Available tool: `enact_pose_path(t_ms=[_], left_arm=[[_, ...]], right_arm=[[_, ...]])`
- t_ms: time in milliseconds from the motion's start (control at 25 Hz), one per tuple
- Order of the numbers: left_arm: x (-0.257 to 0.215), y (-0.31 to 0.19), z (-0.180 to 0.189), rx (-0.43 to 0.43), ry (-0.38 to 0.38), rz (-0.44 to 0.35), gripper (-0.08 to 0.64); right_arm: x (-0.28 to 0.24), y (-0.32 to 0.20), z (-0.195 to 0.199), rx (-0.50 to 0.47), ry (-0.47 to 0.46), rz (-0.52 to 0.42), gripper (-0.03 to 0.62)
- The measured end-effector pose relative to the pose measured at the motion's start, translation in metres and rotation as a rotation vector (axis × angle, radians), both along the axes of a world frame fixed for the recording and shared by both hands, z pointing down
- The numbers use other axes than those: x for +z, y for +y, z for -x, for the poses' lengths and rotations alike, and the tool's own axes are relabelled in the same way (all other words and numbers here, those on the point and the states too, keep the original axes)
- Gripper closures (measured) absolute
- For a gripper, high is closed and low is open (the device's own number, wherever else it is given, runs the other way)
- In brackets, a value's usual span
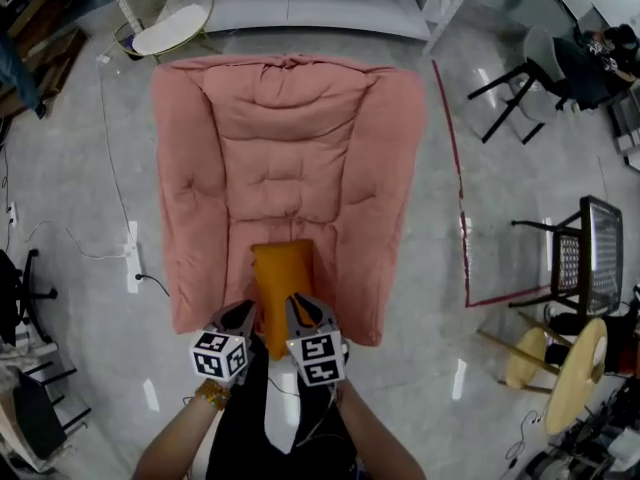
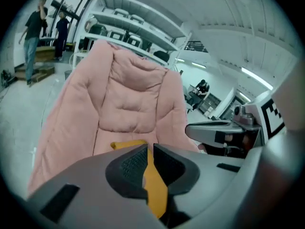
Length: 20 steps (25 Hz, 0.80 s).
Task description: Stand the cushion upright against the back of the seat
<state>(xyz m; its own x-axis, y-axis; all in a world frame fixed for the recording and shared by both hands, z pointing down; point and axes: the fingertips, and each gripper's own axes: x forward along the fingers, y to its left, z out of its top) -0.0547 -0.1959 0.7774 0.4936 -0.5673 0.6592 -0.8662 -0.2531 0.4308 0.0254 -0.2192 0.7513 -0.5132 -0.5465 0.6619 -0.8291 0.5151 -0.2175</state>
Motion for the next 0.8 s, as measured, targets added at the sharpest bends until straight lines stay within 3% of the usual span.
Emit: enact_pose_path(t_ms=[80, 160, 600, 800], left_arm=[[0.037, -0.001, -0.006, -0.017, 0.086, 0.090, 0.489], [0.068, 0.000, -0.012, -0.011, 0.147, 0.164, 0.395], [0.185, 0.004, -0.007, -0.047, 0.190, 0.284, 0.315], [0.219, 0.002, -0.012, -0.051, 0.220, 0.317, 0.295]], right_arm=[[0.033, 0.000, 0.002, -0.024, 0.003, 0.043, 0.559], [0.065, 0.003, 0.005, -0.047, -0.027, 0.112, 0.463], [0.198, -0.005, -0.017, -0.044, -0.005, 0.283, 0.352], [0.243, -0.004, -0.024, -0.031, -0.047, 0.361, 0.321]])
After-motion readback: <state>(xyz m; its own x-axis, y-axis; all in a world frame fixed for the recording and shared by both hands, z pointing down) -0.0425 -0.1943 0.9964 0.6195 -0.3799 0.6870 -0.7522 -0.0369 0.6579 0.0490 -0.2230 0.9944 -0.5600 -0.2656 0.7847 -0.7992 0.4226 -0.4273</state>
